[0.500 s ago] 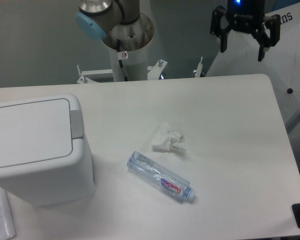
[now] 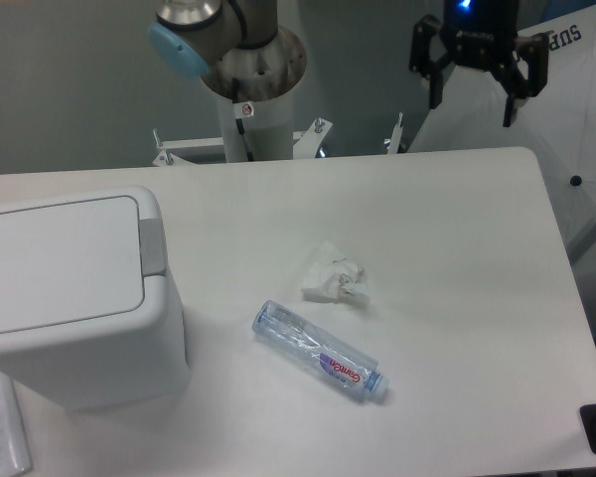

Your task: Open the trash can

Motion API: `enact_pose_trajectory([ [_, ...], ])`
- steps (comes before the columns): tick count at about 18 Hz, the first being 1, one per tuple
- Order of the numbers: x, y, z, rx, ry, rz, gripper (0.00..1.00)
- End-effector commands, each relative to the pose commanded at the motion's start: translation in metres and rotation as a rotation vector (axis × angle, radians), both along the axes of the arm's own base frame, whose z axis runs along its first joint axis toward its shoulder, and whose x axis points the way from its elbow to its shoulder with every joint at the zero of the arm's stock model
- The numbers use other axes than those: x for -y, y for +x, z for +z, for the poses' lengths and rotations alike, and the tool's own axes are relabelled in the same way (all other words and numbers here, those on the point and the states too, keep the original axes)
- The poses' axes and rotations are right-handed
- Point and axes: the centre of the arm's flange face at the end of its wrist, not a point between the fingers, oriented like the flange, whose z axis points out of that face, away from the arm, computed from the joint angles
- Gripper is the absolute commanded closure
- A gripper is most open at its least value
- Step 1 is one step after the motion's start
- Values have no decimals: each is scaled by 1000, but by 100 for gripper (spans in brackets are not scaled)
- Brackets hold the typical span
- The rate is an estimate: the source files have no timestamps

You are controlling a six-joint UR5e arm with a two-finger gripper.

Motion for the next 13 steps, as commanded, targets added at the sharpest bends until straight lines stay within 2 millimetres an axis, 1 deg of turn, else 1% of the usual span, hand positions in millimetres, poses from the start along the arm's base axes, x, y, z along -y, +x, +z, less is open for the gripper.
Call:
enact_pose_trajectory([
  [4,-40,25,3,75,127,201,0],
  [7,-80,60,-8,130,194,300,0],
  [9,-105,81,-8,173,240,379,0],
  [11,-131,104,-15,230,254,423,0],
  [12,-141,115,-16,249,260,433,0],
  [13,-149,120,-18,263,270,454,0],
])
